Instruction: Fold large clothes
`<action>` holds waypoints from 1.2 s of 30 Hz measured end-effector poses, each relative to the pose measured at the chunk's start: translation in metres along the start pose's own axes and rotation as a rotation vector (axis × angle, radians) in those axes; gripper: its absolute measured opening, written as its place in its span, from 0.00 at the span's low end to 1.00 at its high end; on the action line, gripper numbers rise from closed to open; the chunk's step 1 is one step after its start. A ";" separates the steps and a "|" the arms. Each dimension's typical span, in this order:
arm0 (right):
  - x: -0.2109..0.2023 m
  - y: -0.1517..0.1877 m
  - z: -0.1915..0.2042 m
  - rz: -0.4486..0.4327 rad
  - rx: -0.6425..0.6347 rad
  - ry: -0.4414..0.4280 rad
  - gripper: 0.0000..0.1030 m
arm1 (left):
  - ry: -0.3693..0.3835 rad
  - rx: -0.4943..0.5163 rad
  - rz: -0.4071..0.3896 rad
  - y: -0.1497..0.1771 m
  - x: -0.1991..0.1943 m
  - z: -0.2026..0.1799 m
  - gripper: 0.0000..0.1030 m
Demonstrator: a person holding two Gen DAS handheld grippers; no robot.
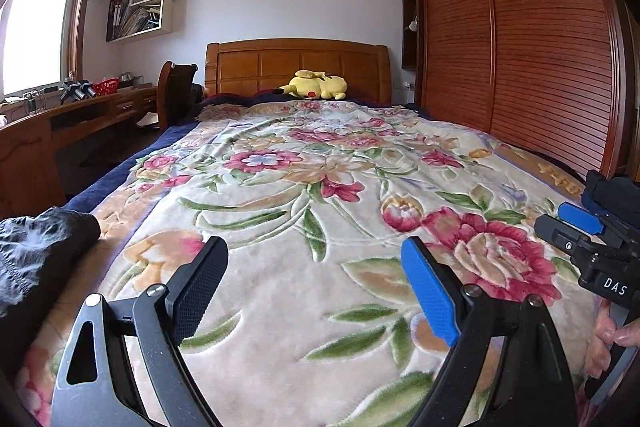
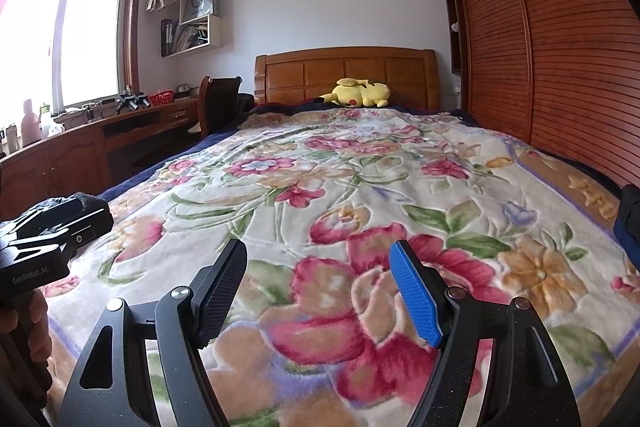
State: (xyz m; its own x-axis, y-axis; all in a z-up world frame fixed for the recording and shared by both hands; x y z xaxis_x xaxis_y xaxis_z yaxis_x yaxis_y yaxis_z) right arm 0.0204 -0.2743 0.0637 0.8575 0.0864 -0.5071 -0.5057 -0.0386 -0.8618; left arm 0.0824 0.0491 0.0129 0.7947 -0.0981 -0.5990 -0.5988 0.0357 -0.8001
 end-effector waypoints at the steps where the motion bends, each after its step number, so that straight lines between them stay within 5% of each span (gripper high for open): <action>1: 0.000 0.000 0.000 0.001 0.001 -0.005 0.74 | -0.003 0.000 0.000 0.000 0.000 0.000 0.86; 36: 0.003 -0.001 -0.001 -0.012 0.006 0.000 0.74 | -0.017 0.012 -0.007 -0.001 -0.003 -0.002 0.86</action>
Point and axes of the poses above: each gripper's, at about its wrist camera, not at the fingertips, and x roughly the way its jaws point, z to its left, y to its underside, the point moved 3 cm from there along x, roughly the way its jaws point, and after that the axes turned 15 degrees about z, right-handed, at the moved point
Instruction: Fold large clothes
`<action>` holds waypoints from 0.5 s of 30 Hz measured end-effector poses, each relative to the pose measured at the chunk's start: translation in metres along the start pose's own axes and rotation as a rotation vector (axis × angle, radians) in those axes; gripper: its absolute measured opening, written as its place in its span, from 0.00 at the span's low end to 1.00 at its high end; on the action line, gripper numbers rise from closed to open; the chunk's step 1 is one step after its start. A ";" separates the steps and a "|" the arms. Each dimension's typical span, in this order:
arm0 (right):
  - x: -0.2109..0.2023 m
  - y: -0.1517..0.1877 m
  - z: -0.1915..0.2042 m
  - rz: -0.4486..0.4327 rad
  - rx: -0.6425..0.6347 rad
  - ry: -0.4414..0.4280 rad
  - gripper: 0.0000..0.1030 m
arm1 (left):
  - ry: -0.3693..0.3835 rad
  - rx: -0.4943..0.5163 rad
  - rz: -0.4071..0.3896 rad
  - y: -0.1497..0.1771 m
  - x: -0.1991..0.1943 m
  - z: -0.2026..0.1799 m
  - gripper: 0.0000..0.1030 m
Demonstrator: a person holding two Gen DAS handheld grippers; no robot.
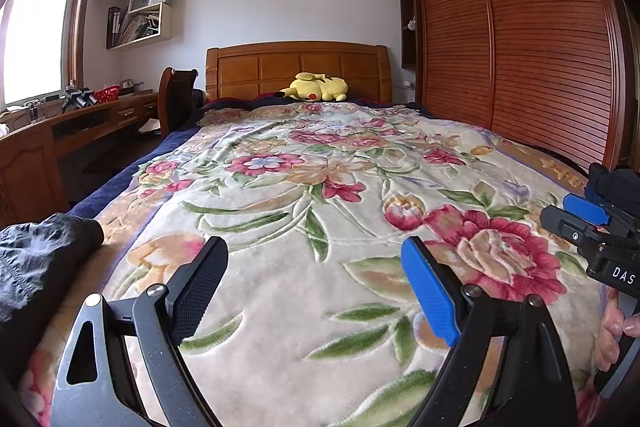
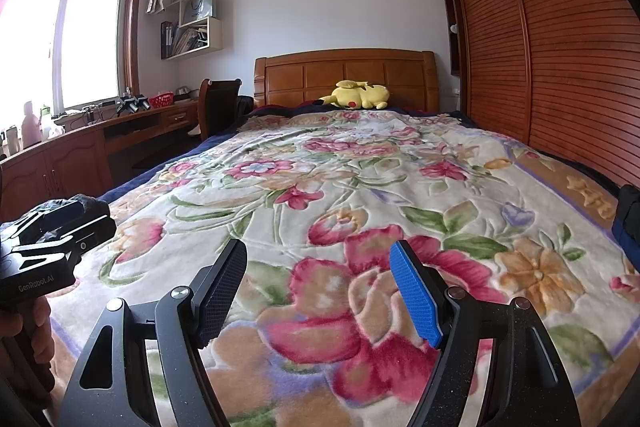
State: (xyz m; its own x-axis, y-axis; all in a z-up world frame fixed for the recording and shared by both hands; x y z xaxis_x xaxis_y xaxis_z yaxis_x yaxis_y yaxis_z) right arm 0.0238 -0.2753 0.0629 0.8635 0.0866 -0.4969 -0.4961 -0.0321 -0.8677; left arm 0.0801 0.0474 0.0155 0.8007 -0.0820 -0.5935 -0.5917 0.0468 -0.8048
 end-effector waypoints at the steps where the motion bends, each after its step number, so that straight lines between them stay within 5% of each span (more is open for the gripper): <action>1: 0.000 0.000 0.000 0.001 -0.001 -0.002 0.74 | 0.000 0.001 0.001 0.000 0.000 0.000 0.86; 15: 0.000 0.000 -0.001 0.003 -0.002 -0.004 0.74 | 0.003 0.004 0.000 0.001 -0.001 -0.002 0.86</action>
Point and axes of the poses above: each gripper's, at about its wrist camera, not at the fingertips, and x roughly the way its jaws point, z to its left, y to its underside, the point moved 3 cm from there along x, roughly the way its jaws point, and after that the axes turned 15 degrees about z, right-handed, at the moved point
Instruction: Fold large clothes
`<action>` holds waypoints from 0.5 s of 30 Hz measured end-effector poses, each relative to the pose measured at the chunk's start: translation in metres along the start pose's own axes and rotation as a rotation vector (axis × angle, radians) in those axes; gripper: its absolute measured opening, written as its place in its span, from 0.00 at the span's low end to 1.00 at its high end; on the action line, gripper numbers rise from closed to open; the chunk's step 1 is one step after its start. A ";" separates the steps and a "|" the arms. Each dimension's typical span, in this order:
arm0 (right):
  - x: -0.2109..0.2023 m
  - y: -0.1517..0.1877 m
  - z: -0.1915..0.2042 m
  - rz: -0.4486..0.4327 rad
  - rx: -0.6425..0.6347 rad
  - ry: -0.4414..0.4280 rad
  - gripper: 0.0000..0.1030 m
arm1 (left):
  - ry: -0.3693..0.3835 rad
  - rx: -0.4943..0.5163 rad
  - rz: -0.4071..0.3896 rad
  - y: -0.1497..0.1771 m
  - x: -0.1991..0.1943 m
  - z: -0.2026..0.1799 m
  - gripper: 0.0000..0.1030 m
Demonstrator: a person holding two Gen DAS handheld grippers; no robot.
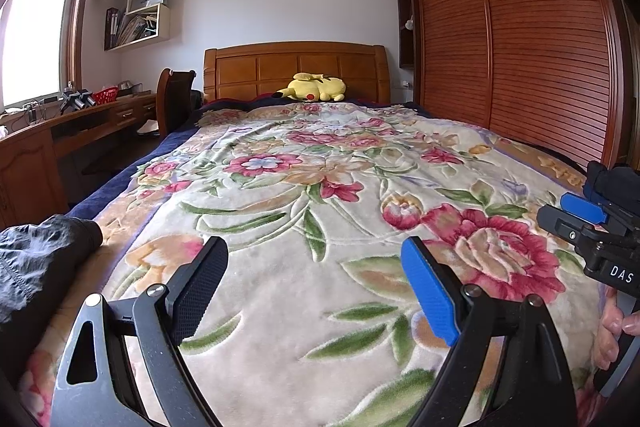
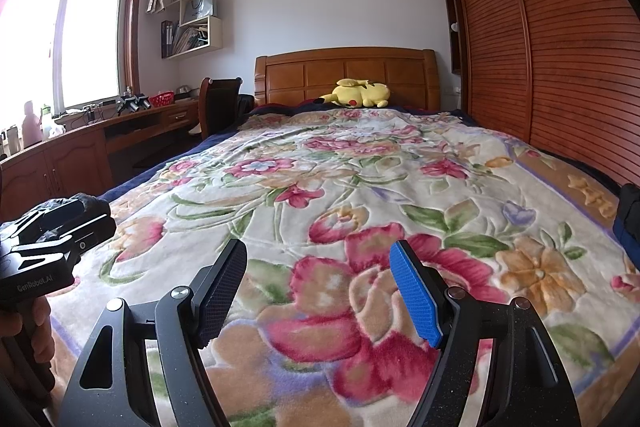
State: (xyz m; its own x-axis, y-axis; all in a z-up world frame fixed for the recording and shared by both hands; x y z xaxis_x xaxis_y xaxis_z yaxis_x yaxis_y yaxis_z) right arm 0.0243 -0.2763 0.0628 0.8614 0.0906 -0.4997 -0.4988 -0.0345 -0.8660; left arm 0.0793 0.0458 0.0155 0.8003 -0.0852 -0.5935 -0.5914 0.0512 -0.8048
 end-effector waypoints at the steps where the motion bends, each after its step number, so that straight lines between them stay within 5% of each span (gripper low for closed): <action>1: 0.000 0.000 0.000 0.000 0.000 -0.001 0.74 | 0.000 -0.001 0.000 0.000 0.000 0.000 0.86; 15: 0.001 0.000 0.001 -0.002 0.001 -0.002 0.74 | -0.001 0.002 0.000 0.000 0.000 -0.001 0.86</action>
Point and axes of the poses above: each gripper's, at about its wrist camera, not at the fingertips, and x roughly the way its jaws point, z to its left, y to its underside, the point moved 3 cm from there along x, roughly the way its jaws point, and after that the axes turned 15 degrees about z, right-handed, at the moved point
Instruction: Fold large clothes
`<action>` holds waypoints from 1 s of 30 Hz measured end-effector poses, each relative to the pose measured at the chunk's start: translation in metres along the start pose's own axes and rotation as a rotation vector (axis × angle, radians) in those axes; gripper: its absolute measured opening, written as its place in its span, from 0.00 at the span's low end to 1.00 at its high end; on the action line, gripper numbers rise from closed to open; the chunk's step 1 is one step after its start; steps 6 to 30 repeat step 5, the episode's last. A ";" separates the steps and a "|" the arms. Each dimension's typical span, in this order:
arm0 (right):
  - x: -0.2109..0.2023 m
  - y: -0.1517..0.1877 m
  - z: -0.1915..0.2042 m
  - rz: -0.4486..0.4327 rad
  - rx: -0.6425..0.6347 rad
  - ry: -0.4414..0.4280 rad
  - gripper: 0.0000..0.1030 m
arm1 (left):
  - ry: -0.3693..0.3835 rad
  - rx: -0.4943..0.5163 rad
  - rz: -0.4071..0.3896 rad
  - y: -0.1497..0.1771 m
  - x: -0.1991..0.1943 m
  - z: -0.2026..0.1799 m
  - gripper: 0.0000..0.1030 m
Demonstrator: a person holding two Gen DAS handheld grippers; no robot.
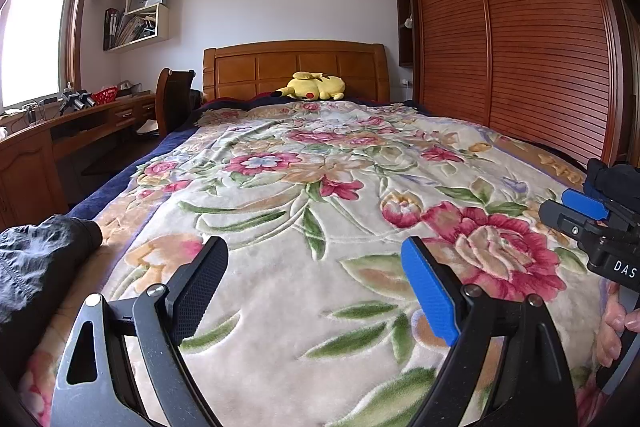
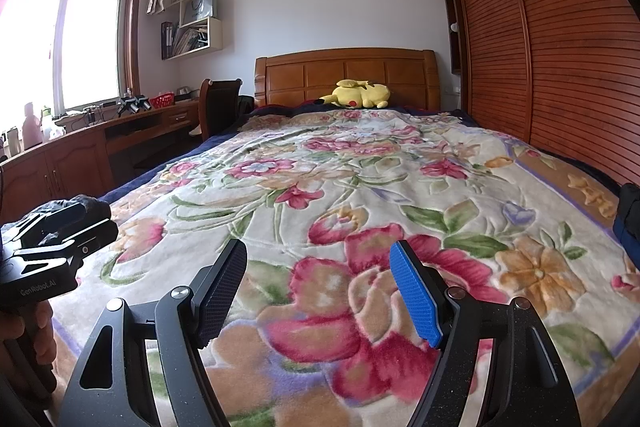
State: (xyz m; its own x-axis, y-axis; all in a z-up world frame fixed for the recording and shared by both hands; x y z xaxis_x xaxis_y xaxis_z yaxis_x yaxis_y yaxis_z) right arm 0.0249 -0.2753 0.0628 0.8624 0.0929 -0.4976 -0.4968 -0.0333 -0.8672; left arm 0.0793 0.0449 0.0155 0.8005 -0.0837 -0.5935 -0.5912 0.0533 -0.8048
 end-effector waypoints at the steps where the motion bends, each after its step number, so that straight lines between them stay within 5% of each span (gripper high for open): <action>1: 0.000 0.000 0.000 0.000 0.001 0.001 0.74 | 0.002 -0.002 0.000 0.000 0.000 0.000 0.86; 30: 0.000 0.000 0.000 -0.001 0.001 0.001 0.74 | 0.000 0.001 0.000 0.000 0.000 -0.001 0.86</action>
Point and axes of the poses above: each gripper's, at about its wrist camera, not at the fingertips, and x roughly the way its jaws point, z to its left, y to its underside, the point moved 3 cm from there along x, roughly the way its jaws point, and after that the axes turned 15 degrees about z, right-handed, at the moved point
